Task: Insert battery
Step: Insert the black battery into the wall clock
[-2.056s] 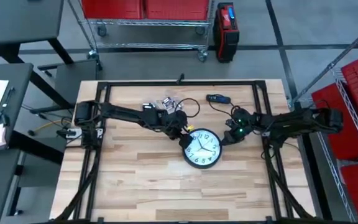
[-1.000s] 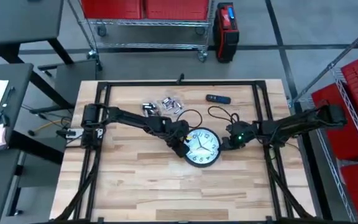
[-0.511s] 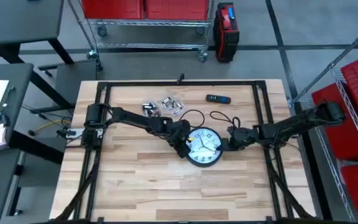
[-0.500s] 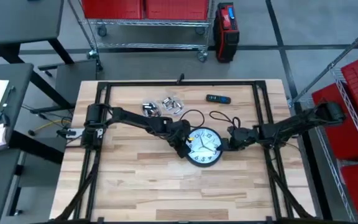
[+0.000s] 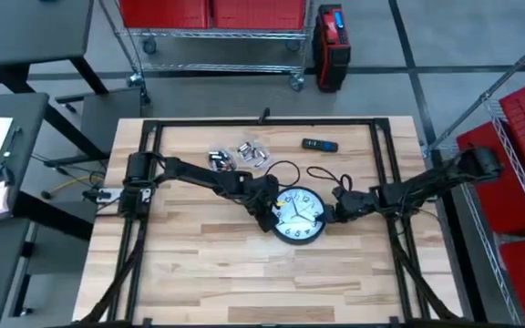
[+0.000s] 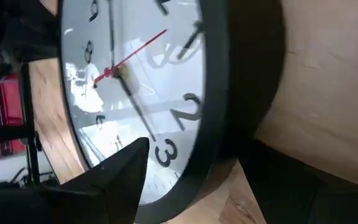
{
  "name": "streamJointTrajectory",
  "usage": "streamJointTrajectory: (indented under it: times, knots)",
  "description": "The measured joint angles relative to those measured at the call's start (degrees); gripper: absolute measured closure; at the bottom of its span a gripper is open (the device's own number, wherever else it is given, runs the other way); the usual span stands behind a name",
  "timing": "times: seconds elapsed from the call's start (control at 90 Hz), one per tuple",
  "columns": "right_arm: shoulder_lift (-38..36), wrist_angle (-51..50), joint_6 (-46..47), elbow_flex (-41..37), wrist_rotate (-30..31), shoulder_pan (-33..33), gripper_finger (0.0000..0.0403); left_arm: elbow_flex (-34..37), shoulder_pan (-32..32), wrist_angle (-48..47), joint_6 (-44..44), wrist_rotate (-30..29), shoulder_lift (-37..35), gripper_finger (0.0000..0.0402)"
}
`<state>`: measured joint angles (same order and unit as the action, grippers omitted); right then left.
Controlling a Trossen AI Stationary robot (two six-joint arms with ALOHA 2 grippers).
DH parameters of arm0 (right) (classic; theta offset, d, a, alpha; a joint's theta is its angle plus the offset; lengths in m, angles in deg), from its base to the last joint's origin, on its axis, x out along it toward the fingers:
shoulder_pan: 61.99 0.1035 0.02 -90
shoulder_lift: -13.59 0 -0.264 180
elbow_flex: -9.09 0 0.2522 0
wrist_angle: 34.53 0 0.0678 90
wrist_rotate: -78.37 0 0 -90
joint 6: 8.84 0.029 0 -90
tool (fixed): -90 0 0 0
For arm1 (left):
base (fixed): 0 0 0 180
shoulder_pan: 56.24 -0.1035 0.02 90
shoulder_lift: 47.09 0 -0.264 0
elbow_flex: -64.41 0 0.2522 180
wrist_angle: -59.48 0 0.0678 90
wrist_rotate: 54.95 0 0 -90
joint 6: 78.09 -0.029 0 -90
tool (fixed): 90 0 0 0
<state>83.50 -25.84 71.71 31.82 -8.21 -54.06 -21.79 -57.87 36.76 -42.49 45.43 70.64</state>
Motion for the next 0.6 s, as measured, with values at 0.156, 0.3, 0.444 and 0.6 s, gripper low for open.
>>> streamJointTrajectory:
  times: [0.156,0.3,0.444,0.6]
  knots:
    - [-0.89,0.85,-3.52,-0.15,0.43,0.63,0.0154,0.0,-0.07,-0.45,0.0,0.02,0.0,0.0402]
    - [-3.7,-2.08,-6.52,-0.11,1.08,1.4,0.0154,-0.04,-0.07,-0.73,0.02,-0.02,0.0,0.0402]
    - [-7.49,-5.69,-9.61,0.08,3.61,1.27,0.0154,-0.04,-0.07,-0.76,-0.19,-0.21,-0.37,0.0402]
    - [-11.59,-8.64,-11.25,0.16,2.27,1.33,0.0154,-0.04,-0.04,-1.26,-1.51,-0.26,-1.31,0.0402]
